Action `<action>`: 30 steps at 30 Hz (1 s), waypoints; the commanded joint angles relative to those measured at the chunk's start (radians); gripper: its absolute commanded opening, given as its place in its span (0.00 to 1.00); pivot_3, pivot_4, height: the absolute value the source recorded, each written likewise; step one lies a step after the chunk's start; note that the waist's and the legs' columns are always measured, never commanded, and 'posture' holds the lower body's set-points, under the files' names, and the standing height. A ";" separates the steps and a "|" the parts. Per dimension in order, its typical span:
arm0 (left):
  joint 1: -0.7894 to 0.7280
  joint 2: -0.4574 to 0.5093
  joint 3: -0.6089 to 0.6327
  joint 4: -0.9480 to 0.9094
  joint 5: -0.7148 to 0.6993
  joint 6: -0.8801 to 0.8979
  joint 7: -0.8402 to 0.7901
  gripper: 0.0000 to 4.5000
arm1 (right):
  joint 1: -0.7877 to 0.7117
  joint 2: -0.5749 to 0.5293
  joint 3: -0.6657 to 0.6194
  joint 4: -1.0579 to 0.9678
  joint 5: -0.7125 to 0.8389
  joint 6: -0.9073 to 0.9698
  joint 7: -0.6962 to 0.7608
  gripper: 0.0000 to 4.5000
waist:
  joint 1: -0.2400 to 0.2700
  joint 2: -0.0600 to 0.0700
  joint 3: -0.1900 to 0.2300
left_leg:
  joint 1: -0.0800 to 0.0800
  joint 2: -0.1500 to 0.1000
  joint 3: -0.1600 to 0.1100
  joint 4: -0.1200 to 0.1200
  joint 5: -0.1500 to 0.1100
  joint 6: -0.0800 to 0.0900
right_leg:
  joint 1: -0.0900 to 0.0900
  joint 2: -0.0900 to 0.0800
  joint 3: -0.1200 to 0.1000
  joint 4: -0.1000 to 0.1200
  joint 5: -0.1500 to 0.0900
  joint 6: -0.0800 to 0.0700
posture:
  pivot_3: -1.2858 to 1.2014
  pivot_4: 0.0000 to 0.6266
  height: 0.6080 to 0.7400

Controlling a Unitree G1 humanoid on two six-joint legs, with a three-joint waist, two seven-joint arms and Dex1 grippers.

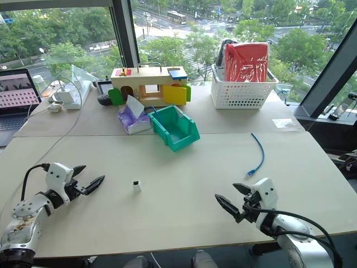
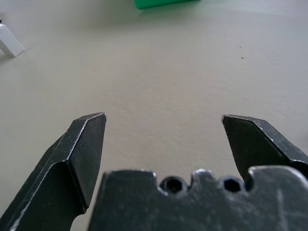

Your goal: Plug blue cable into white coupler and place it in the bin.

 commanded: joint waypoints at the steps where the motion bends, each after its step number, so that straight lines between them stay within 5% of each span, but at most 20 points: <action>1: -0.003 0.021 0.000 -0.059 -0.039 0.034 -0.050 1.00 | 0.004 -0.014 -0.046 -0.006 0.017 -0.022 0.011 0.99 | 0.000 0.000 0.000 | 0.000 0.000 0.000 0.000 0.000 0.000 | 0.000 0.000 0.000 0.000 0.000 0.000 | 0.52 0.24 0.81; 14: -0.044 0.151 0.001 -0.152 -0.150 0.177 -0.283 1.00 | -0.202 -0.260 -0.062 0.197 -0.027 -0.074 0.224 0.99 | -0.007 0.001 0.000 | 0.001 0.000 0.000 0.000 0.000 0.000 | 0.000 0.000 0.000 0.000 -0.001 0.001 | 0.52 0.24 0.81; 18: -0.014 0.172 0.003 -0.245 -0.189 0.249 -0.310 1.00 | -0.277 -0.360 0.026 0.386 -0.196 -0.249 0.301 0.99 | -0.004 0.001 0.000 | 0.000 -0.001 0.000 0.000 0.000 0.000 | 0.000 0.000 0.000 -0.001 -0.001 0.000 | 0.52 0.24 0.81; 22: 0.016 0.265 0.050 -0.394 -0.346 0.454 -0.394 1.00 | -0.525 -0.473 0.137 0.737 -0.283 -0.361 0.528 0.99 | -0.004 0.004 0.004 | -0.001 -0.001 0.000 0.000 0.000 0.001 | -0.001 -0.001 0.000 -0.001 -0.001 -0.001 | 0.52 0.24 0.81; 30: -0.154 0.311 0.150 -0.466 -0.597 0.689 -0.348 1.00 | -0.896 -0.404 0.290 1.234 -0.432 -0.527 0.703 0.99 | -0.009 0.009 0.008 | 0.001 0.001 -0.001 0.003 0.000 0.001 | 0.000 0.002 0.000 0.003 -0.001 -0.001 | 0.52 0.24 0.81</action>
